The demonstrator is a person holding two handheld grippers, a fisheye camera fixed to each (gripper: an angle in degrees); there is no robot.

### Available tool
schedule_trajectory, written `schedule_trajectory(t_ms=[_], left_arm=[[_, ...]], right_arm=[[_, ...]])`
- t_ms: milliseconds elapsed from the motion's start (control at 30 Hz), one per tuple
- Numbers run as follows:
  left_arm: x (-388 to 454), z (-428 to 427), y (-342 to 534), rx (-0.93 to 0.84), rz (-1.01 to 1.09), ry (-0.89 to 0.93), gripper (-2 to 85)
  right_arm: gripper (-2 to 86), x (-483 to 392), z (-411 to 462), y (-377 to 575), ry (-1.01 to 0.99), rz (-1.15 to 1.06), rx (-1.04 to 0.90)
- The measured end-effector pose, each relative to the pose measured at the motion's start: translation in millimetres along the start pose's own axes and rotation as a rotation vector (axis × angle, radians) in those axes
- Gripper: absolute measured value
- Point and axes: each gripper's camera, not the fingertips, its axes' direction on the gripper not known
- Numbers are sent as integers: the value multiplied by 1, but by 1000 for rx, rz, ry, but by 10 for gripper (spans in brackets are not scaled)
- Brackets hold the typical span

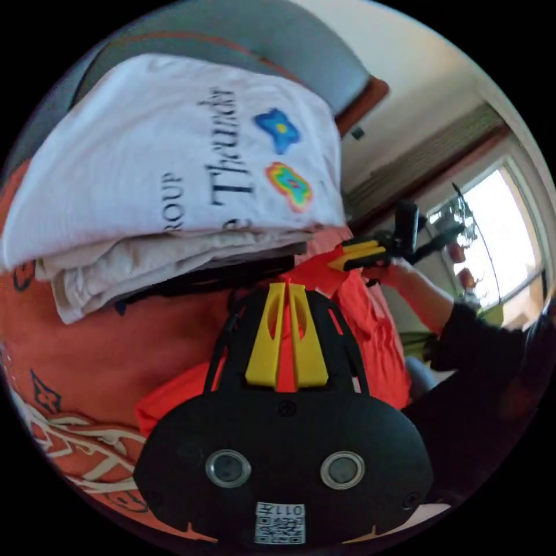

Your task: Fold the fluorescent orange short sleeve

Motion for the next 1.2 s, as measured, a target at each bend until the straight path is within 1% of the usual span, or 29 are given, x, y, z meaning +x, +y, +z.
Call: schedule_trajectory(t_ms=[67,133,167,233,267,300,333,367,400,433,500,567,633,667,700,800,867,900,967,1000,1033,1067,1100,1133,1167,1200], left_arm=[[22,-2,23,-13,133,-50,1],[52,-7,61,28,262,-93,0],[60,-9,72,41,297,-116,-1],[96,-7,117,58,448,-267,-1],[106,-4,129,50,495,-304,-1],[125,8,155,2,596,-363,-1],[139,26,182,-97,675,-394,0],[143,36,195,-149,698,-387,0],[148,52,221,-243,725,-353,2],[150,63,245,-299,718,-319,3],[148,66,273,-316,662,-296,6],[143,55,290,-251,577,-269,9],[132,34,302,-129,446,-258,8],[128,30,304,-97,409,-253,8],[121,24,307,-49,328,-248,7],[98,29,318,-26,188,-205,4],[88,34,329,25,150,-221,3],[80,37,337,60,110,-262,2],[58,46,351,59,1,-348,1],[32,52,365,0,-159,-435,0],[5,56,383,-67,-291,-435,1],[-6,55,393,-75,-321,-362,1],[-22,47,414,-3,-391,-222,1],[-29,35,433,101,-418,-132,1],[-30,29,441,144,-404,-85,1],[-29,21,454,212,-355,3,2]], right_arm=[[29,-35,0,24,66,-101,31],[28,-86,8,59,219,-260,78],[29,-99,11,68,263,-299,88],[31,-150,27,108,443,-473,106],[33,-161,33,119,487,-502,115],[36,-180,45,141,577,-535,121],[42,-195,60,160,658,-530,86],[45,-200,66,168,661,-531,44],[49,-207,73,182,594,-520,-52],[51,-211,73,193,504,-465,-101],[45,-215,64,208,421,-385,-132],[29,-219,48,218,359,-310,-93],[15,-222,25,221,322,-211,62],[12,-222,21,220,318,-185,98],[7,-221,17,215,290,-133,150],[1,-211,32,201,194,-48,152],[0,-202,50,200,127,19,158],[0,-197,64,203,91,64,157],[0,-182,93,212,96,186,83],[0,-168,117,223,143,299,-63],[0,-160,130,236,127,339,-119],[0,-160,124,242,103,356,-55],[0,-160,112,249,65,370,-15],[0,-166,95,256,69,343,54],[0,-169,85,260,81,326,103],[0,-172,69,271,117,317,182]])
